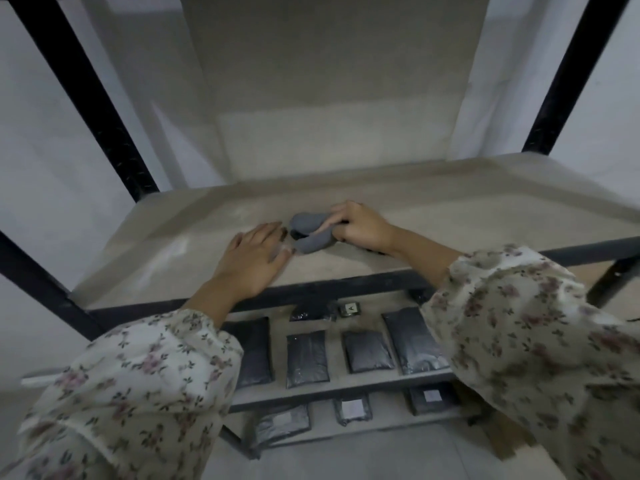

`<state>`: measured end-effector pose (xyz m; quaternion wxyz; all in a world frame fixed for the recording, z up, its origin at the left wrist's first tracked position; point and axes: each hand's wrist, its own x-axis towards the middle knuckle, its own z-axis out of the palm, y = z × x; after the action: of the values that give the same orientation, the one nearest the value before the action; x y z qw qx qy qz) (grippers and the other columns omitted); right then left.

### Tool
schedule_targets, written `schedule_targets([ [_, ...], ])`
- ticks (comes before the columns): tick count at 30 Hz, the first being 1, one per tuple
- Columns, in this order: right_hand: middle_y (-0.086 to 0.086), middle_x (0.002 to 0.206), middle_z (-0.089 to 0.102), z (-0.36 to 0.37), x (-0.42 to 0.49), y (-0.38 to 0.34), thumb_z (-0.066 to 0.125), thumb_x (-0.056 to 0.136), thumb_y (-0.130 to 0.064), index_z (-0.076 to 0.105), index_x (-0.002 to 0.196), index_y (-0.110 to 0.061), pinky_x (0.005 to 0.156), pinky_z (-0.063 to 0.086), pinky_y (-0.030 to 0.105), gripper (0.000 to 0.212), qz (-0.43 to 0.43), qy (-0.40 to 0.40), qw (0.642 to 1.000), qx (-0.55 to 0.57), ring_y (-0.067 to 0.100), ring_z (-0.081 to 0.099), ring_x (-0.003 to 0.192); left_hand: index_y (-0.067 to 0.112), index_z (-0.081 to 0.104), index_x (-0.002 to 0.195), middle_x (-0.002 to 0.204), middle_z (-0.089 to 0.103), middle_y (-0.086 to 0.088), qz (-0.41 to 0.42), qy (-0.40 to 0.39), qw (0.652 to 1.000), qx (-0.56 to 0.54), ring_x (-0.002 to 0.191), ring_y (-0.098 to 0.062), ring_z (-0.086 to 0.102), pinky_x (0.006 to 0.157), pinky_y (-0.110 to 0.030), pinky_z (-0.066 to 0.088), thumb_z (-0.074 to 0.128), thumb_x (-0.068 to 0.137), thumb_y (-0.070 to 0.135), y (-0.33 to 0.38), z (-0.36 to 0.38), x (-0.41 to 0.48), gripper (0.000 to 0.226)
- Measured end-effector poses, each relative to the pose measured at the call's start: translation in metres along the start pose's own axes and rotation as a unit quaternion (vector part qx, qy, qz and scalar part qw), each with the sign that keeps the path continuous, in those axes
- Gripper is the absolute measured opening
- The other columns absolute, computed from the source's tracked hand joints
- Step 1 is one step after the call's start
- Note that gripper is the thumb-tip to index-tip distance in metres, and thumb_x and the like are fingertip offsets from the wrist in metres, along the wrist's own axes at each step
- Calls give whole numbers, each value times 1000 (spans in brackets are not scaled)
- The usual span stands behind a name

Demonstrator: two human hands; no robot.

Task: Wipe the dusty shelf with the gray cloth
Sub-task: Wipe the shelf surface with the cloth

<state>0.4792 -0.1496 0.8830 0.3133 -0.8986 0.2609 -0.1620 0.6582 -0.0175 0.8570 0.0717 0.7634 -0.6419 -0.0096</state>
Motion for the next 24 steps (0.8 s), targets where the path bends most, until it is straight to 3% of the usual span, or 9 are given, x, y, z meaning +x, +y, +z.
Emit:
schedule_targets([
  [3, 16, 105, 64, 1, -34, -10, 52, 75, -1, 73, 100, -18, 89, 46, 39, 37, -14, -27, 1000, -2, 29, 57, 99, 24, 15, 150, 159, 13, 5, 1, 2, 1000, 16, 145, -12, 11, 118, -36, 10, 22, 98, 46, -3, -1, -11, 57],
  [6, 21, 110, 64, -8, -50, -18, 51, 75, 11, 70, 104, -7, 92, 44, 37, 39, -15, -75, 996, 51, 30, 56, 102, 25, 14, 150, 159, 13, 6, 5, 6, 1000, 20, 146, -12, 10, 118, -36, 9, 20, 97, 51, -6, 0, -15, 59],
  [9, 12, 115, 65, -28, -18, -19, 49, 84, 7, 65, 112, -4, 81, 48, 24, 35, 48, 14, 993, 111, 22, 58, 99, 27, 15, 150, 158, 15, 7, 12, 13, 1000, 9, 145, -11, 11, 117, -37, 10, 11, 90, 59, -6, 0, -14, 67],
  [12, 15, 116, 65, -23, 20, -4, 49, 86, -3, 68, 110, -6, 74, 43, 27, 31, 72, 70, 995, 29, 25, 59, 99, 27, 15, 150, 158, 16, 7, 13, 21, 1000, 14, 145, -11, 12, 117, -36, 9, 16, 94, 55, -5, 1, -15, 62],
  [15, 12, 123, 58, 2, 26, 14, 47, 86, -20, 66, 114, -23, 86, 42, 29, 34, 87, 62, 987, -119, 28, 52, 111, 28, 15, 149, 158, 14, 7, 16, 14, 1000, 20, 145, -11, 10, 117, -36, 8, 18, 92, 60, -5, 0, -17, 66],
  [17, 11, 122, 56, 7, 15, 14, 48, 84, -23, 63, 118, -27, 89, 41, 35, 37, 63, 50, 985, -150, 31, 48, 115, 29, 13, 150, 159, 11, 7, 28, -10, 999, 18, 145, -10, 8, 118, -38, 7, 14, 83, 72, -5, -2, -19, 79],
  [21, 8, 119, 61, 6, -29, -2, 52, 83, -12, 68, 111, -27, 86, 36, 29, 36, 0, 27, 995, -99, 26, 49, 111, 27, 8, 150, 160, 6, 6, 57, -31, 997, 35, 146, -13, 5, 118, -41, 5, 8, 51, 96, -5, -6, -23, 121],
  [24, 12, 107, 63, 2, -60, -15, 53, 79, 0, 69, 105, -26, 87, 39, 35, 40, -50, -40, 997, -37, 25, 50, 100, 27, 8, 150, 159, 6, 6, 62, -16, 997, 53, 146, -13, 5, 117, -40, 5, 20, 46, 97, -6, -2, -21, 126],
])
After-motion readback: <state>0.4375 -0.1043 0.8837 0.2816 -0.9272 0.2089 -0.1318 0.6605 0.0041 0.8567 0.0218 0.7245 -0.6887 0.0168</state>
